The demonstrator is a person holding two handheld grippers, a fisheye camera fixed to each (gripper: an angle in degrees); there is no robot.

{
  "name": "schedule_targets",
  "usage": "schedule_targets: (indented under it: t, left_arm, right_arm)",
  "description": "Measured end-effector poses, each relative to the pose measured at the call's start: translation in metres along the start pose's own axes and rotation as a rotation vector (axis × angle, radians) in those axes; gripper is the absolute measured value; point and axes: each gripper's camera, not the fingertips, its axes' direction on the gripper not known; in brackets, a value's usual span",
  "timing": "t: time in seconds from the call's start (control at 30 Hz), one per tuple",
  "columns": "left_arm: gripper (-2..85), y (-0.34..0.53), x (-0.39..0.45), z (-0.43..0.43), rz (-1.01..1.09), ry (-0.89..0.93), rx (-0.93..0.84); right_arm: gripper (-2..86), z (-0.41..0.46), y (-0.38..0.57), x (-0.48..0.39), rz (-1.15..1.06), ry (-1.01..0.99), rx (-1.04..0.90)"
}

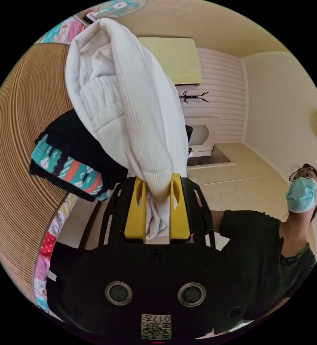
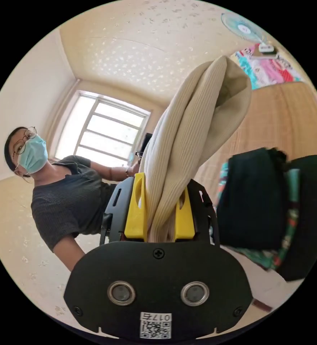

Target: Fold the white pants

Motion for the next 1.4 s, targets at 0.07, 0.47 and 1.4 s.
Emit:
schedule_targets:
  t: [0.07, 0.47, 1.4]
  left_arm:
    - [10.0, -0.056, 0.022, 0.061, 0.076, 0.007, -0.029]
    - [-0.2, -0.03, -0.085, 0.222, -0.124, -0.233, -0.461]
    - [4.0, 0.708, -0.012, -0.318, -1.139, -0.332, 0.583]
  right_arm:
    - [11.0, -0.044, -0.003, -0.01, -0.015, 0.157, -0.029]
    - [1.9, 0.075, 0.032, 0.163, 0.823, 0.97, -0.04]
    - [0.5, 0.523, 0.117, 0.038, 0.749, -0.276, 0.761]
